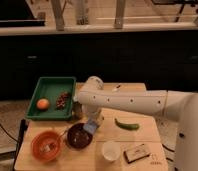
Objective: Wipe purple bowl with sponge
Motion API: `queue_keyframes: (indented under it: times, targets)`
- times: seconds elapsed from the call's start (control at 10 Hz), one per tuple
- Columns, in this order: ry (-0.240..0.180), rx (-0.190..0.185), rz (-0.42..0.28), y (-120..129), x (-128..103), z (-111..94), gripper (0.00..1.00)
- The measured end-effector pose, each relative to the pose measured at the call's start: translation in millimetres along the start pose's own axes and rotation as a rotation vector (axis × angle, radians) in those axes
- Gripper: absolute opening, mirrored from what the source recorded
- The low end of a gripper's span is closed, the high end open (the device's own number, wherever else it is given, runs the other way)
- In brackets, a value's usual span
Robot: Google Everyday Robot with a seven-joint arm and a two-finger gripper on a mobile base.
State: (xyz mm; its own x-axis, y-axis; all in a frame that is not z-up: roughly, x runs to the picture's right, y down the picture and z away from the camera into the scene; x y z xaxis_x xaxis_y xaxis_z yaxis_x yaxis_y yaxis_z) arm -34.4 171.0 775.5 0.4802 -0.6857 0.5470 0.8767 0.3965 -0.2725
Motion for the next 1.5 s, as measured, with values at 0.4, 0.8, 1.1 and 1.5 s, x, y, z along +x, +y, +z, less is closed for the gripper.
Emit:
queue_keyframes:
  times: [0.4,0.8,1.1,1.5]
  targets:
    - [-0.021,0.009,-0.129,-39.0,-17.0,5.0,0.02]
    - [-0.066,0.035,-0.252,-59.7,-55.3,6.4,0.02]
    - [-0.068,0.048,-0.273,-47.9,-78.8,-1.9,0.02]
    - [-0.05,0.037,-0.216,-11.2,-79.8,-12.3,0.02]
